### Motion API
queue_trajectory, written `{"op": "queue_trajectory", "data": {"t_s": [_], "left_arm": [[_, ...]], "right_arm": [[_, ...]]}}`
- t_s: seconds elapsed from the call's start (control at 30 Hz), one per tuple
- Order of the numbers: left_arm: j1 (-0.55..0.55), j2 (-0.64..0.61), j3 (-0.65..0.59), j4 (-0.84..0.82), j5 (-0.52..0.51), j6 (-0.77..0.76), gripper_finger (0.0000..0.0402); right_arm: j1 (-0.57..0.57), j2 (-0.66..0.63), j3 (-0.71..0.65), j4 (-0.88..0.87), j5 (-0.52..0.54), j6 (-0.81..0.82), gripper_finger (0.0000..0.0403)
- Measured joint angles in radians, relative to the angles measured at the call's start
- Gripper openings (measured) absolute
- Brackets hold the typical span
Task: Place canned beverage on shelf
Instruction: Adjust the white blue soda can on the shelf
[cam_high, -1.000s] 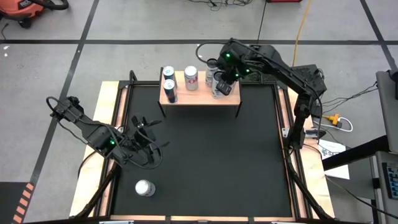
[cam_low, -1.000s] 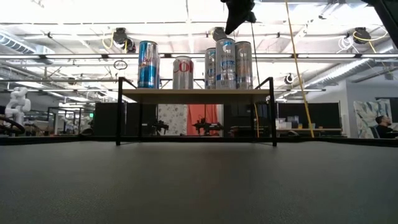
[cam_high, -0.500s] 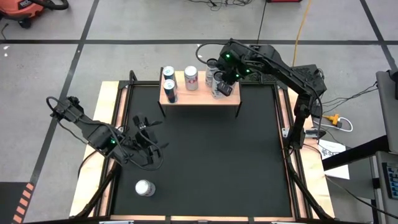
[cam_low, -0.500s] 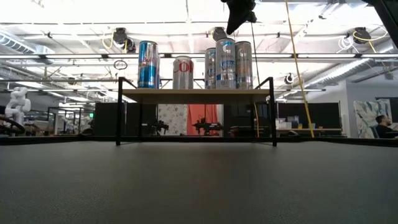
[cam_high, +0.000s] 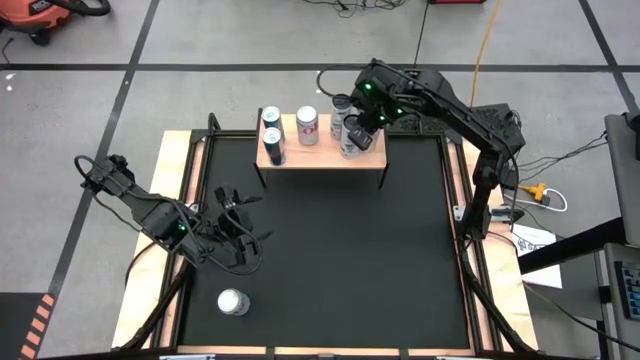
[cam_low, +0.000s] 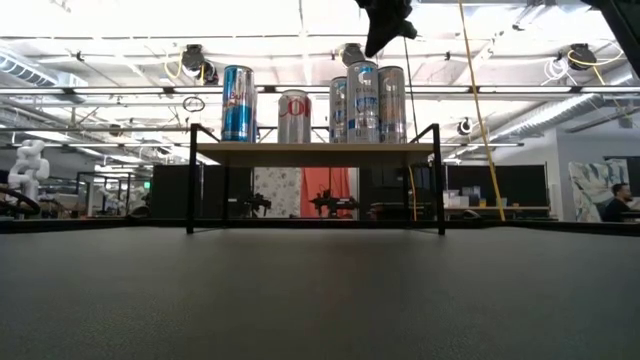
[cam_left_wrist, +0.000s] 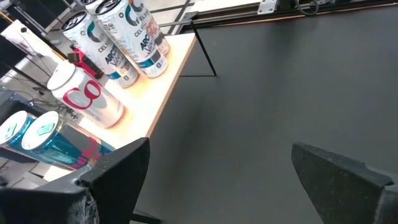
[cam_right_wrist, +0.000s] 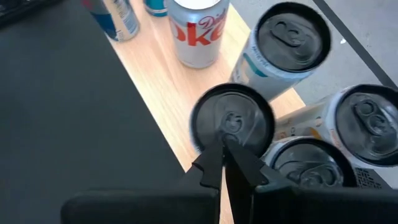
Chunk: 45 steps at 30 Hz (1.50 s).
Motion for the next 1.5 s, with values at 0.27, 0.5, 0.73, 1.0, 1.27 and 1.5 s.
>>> {"op": "queue_trajectory", "data": {"t_s": [0.27,0.5,0.73,1.0,1.27,1.5], "left_arm": [[0.000,0.000,0.000,0.000,0.000,-0.004,0.0393],[0.000,0.000,0.000,0.000,0.001,-0.005,0.0393],[0.000,0.000,0.000,0.000,0.001,-0.005,0.0393],[0.001,0.000,0.000,0.000,0.001,-0.003,0.0393],[0.000,0.000,0.000,0.000,0.001,0.002,0.0393],[0.000,0.000,0.000,0.000,0.001,0.002,0.0393]], "right_arm": [[-0.028,0.029,0.000,0.001,0.000,0.011,0.0000],[-0.029,0.046,0.002,0.015,0.004,-0.005,0.0000],[-0.029,0.047,0.002,0.001,0.000,0.007,0.0000],[-0.025,0.047,0.002,0.002,-0.083,0.030,0.0000],[-0.025,0.048,0.001,0.017,-0.085,0.034,0.0000],[-0.025,0.051,0.000,0.063,-0.082,0.048,0.0000]]}}
